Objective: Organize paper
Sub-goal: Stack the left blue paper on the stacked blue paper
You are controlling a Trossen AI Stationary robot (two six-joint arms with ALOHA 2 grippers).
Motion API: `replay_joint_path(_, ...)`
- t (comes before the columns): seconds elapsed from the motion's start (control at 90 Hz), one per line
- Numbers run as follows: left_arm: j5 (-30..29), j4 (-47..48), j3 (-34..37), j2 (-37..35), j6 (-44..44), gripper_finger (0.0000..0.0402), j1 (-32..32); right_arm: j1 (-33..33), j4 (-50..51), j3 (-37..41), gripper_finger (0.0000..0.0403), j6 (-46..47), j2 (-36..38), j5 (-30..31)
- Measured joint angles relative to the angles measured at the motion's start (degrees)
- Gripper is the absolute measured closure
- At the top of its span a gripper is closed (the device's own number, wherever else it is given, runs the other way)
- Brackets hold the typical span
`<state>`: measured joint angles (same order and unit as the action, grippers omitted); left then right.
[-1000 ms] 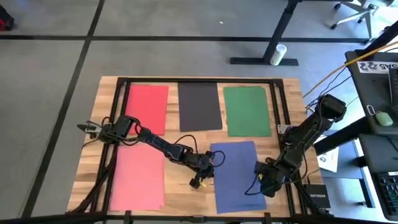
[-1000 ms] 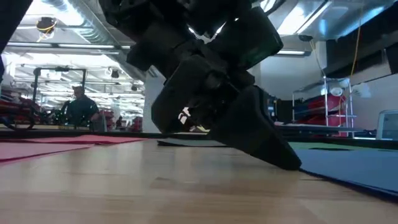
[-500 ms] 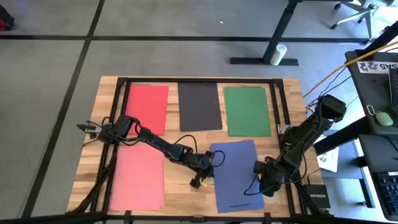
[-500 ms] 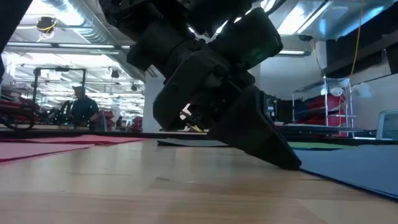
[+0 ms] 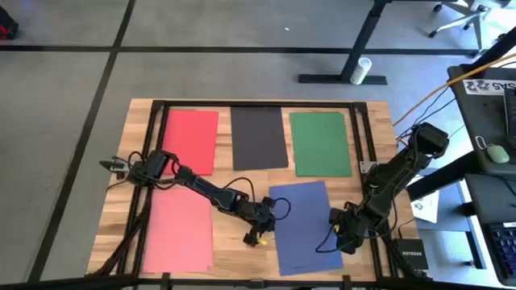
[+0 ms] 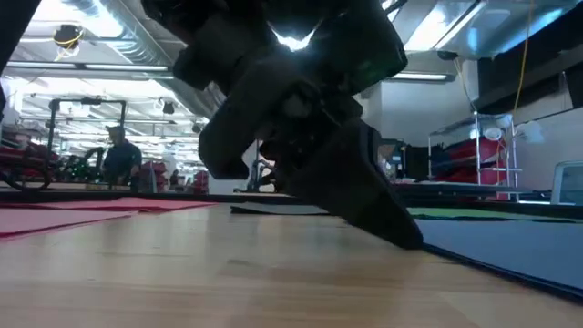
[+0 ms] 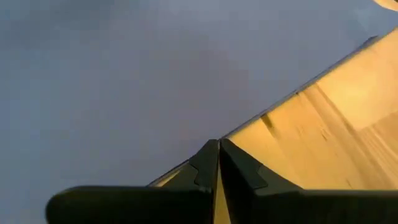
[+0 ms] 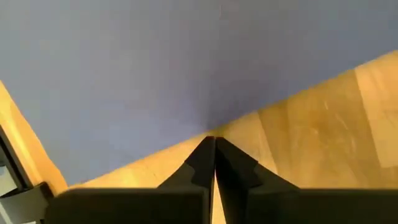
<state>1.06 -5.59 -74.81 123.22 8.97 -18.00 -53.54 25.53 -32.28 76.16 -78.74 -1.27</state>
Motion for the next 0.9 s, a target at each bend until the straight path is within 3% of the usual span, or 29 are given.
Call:
replay_joint_path(0.333, -0.18, 0.3, 0.0, -0.49, -0.03, 0.0402, -0.03, -0.1, 3.13, -7.03, 0.0403, -3.77, 0.07, 0.66)
replay_joint_path(0.5, -0.33, 0.03, -0.02, -4.73, -0.02, 0.0402, -0.03, -0.1, 4.31, -11.3, 0.0403, -5.83, -0.24, 2.71)
replay_joint_path(0.611, -5.33, 1.01, -0.02, -8.36, -1.16, 0.0402, 0.5, -0.1, 4.27, -13.24, 0.0403, -6.05, -2.6, 2.32)
replay_joint_path(0.756, -7.51, 5.2, -0.11, -10.74, -8.19, 0.0402, 6.15, -0.1, 2.44, -17.03, 0.0403, -9.27, -9.32, -1.35)
replay_joint_path(0.9, -2.58, 10.23, -0.07, -10.6, -15.49, 0.0402, 13.37, -0.13, 0.8, -23.18, 0.0403, -13.6, -17.01, -4.54)
